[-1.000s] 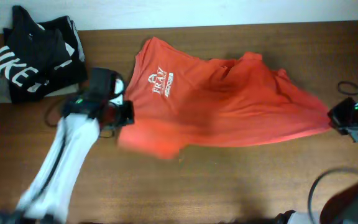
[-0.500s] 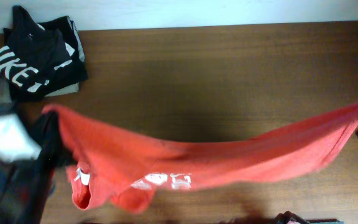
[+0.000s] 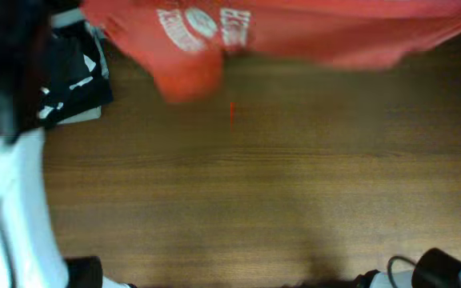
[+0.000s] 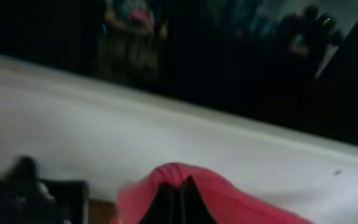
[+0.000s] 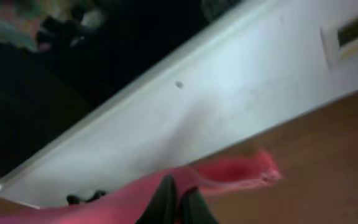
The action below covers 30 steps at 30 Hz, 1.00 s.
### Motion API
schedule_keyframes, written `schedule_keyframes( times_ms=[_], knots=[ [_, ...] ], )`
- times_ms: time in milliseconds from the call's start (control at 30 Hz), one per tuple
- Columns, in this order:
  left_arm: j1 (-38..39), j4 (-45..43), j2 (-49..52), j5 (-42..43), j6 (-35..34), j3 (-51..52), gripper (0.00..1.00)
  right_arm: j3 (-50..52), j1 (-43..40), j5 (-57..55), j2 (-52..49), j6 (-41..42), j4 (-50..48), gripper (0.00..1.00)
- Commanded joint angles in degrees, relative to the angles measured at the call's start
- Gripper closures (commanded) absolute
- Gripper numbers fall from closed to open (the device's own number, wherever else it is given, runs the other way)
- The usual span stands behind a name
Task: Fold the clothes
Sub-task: 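Lift the shirt by both sides with both grippers, raising it up, then lower the shirt flat onto the table and release with both grippers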
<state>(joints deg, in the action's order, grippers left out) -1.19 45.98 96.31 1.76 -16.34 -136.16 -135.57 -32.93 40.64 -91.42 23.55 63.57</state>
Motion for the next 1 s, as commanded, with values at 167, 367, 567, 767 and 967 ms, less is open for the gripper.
schedule_keyframes(
  times_ms=[167, 367, 567, 767, 967],
  knots=[
    [0.39, 21.88, 7.89, 9.31, 1.9, 6.6, 0.99, 7.91, 8.68, -15.26, -0.04, -11.63, 16.65, 0.96],
    [3.96, 24.74, 19.39, 11.15, 2.34, 30.4, 1.0, 44.11, 16.41, -23.54, -0.04, -10.51, 8.11, 0.96],
    [4.04, 33.57, 16.65, 10.88, 3.23, 33.9, 1.0, 52.94, 14.08, -27.45, 0.59, -9.57, 6.91, 0.96],
    [4.02, 39.28, 3.43, 4.28, 3.19, 33.9, 0.99, 52.83, 5.31, -29.29, 0.68, -8.9, 5.79, 0.96],
    [3.82, 40.41, 1.29, 5.97, 3.19, 39.78, 0.85, 52.87, 4.46, -29.33, -0.07, -8.92, 5.05, 0.95]
  ],
)
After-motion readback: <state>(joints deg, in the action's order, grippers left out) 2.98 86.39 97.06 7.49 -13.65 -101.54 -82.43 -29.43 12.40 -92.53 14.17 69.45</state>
